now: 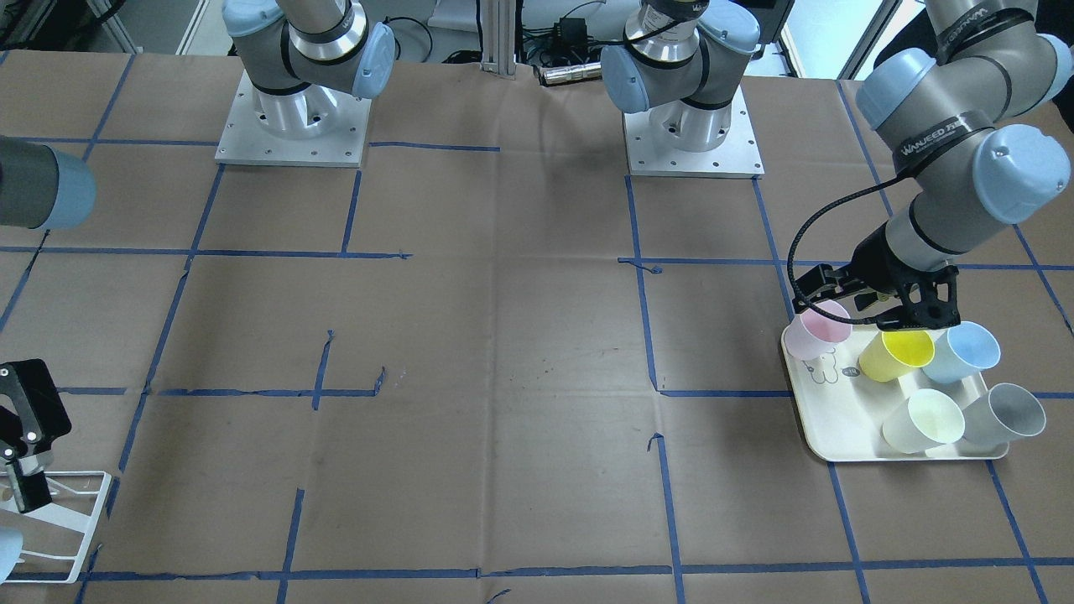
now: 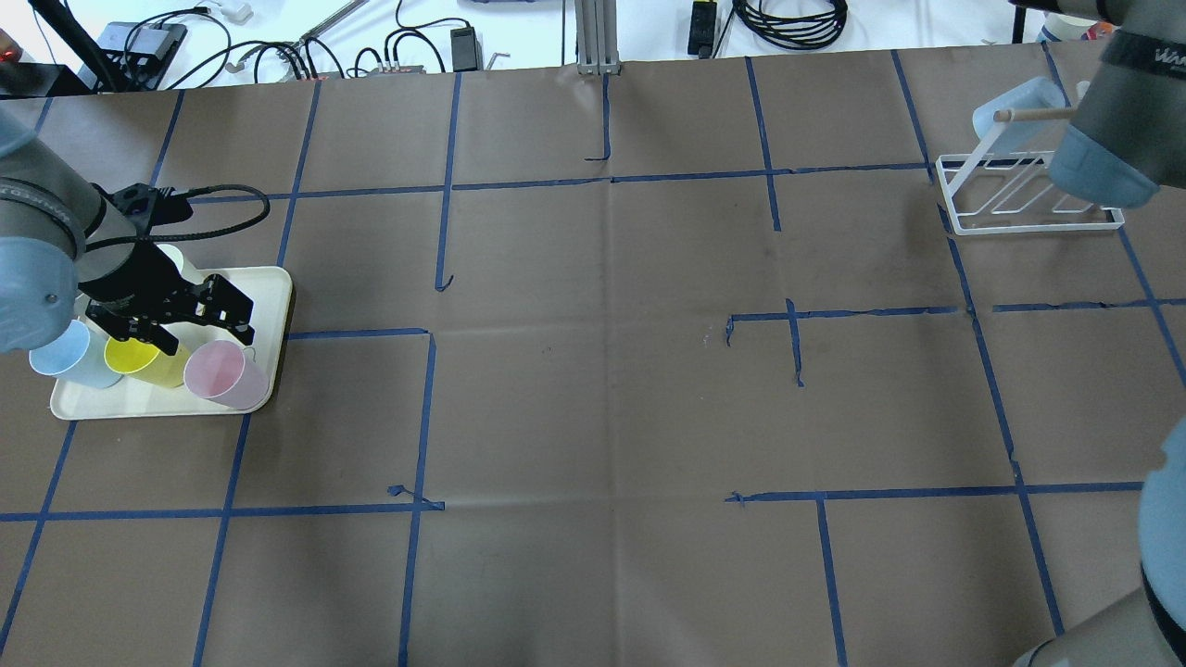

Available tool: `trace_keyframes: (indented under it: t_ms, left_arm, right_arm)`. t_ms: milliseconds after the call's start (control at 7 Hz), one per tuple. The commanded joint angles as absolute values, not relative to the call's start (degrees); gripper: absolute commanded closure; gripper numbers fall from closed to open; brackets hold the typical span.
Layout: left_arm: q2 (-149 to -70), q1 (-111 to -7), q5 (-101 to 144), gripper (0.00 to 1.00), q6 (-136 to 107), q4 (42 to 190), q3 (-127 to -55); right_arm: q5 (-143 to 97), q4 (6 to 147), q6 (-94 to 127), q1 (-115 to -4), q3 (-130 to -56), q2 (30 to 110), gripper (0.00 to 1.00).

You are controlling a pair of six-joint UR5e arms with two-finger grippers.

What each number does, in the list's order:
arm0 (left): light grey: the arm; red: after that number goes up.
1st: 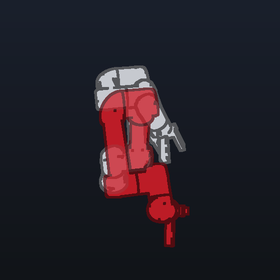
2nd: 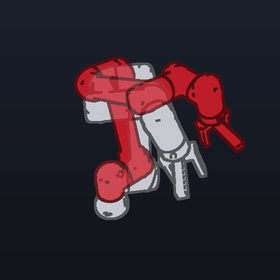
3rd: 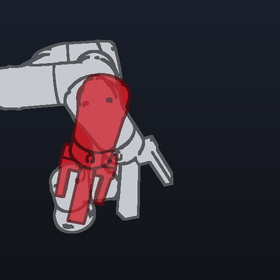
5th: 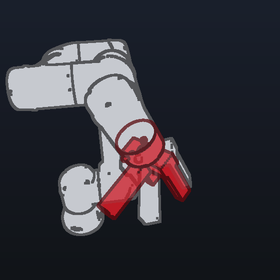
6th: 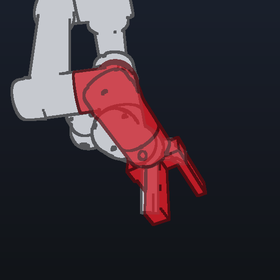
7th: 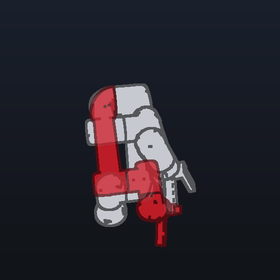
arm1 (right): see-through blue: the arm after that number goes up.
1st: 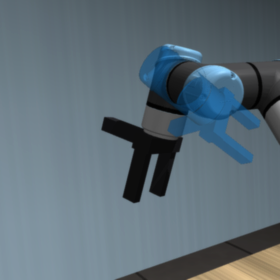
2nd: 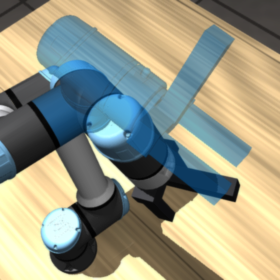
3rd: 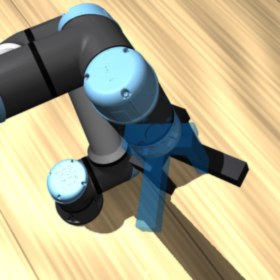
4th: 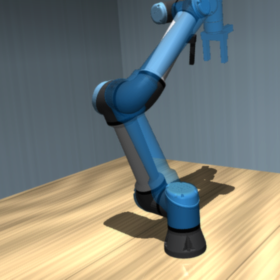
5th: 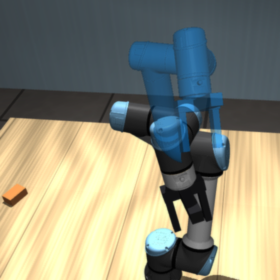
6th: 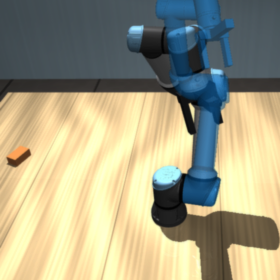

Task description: Transfer IKEA cup to right arm and place on rack

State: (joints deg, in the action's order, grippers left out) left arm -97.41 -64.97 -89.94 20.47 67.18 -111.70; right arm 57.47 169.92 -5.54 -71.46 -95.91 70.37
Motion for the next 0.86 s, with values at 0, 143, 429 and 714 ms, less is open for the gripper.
trace_keyframes:
  t_ms: [0, 143, 429, 714]
  left_arm:
    - [-99.65, -65.13, -90.09, 0.02, 20.48, 60.06, -115.65]
    - [-100.71, -65.13, -90.17, 0.02, 20.39, 59.77, -115.75]
    - [-102.38, -65.13, -90.18, 0.02, 20.57, 59.50, -115.93]
    - [-103.27, -65.13, -90.44, 0.05, 21.27, 57.66, -116.02]
  right_arm:
    - [51.56, 167.17, 6.54, -73.82, -96.06, 70.32, 0.00]
    - [42.98, 166.91, 10.25, -73.83, -96.33, 70.23, 0.00]
    - [35.45, 166.82, 20.79, -74.09, -96.94, 69.52, 0.00]
    - [33.49, 167.08, 32.53, -77.50, -100.62, 69.52, 0.00]
